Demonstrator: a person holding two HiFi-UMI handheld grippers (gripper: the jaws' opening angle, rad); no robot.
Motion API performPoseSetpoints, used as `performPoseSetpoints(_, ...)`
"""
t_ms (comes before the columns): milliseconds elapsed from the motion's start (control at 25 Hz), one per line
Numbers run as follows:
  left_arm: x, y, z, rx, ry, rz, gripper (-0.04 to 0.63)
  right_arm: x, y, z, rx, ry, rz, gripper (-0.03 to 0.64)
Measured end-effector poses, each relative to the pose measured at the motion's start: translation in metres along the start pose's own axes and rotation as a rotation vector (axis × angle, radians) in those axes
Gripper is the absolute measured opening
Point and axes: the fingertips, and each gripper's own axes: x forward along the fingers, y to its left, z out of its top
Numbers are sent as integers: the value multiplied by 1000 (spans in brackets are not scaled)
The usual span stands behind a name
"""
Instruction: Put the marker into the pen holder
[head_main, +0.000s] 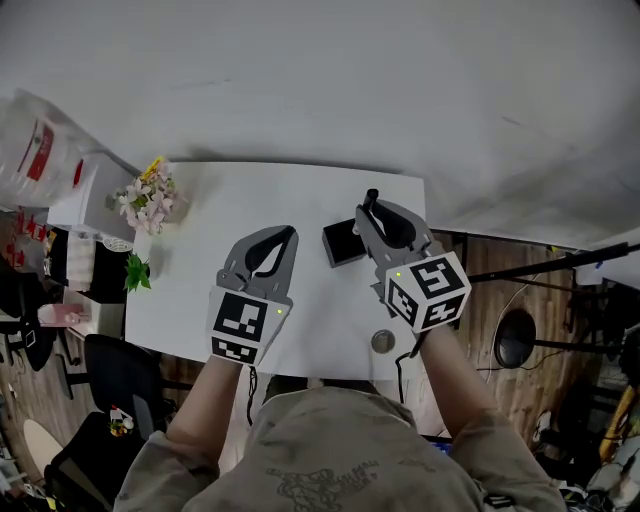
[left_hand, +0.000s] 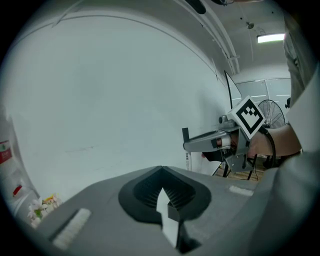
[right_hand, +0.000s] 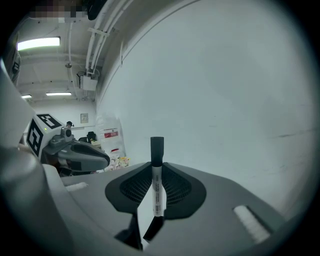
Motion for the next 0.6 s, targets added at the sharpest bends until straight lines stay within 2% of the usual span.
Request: performPoseSetpoints(600,28,1,-76,-69,149,-59,2,58,-17,-119,84,227,-13,92)
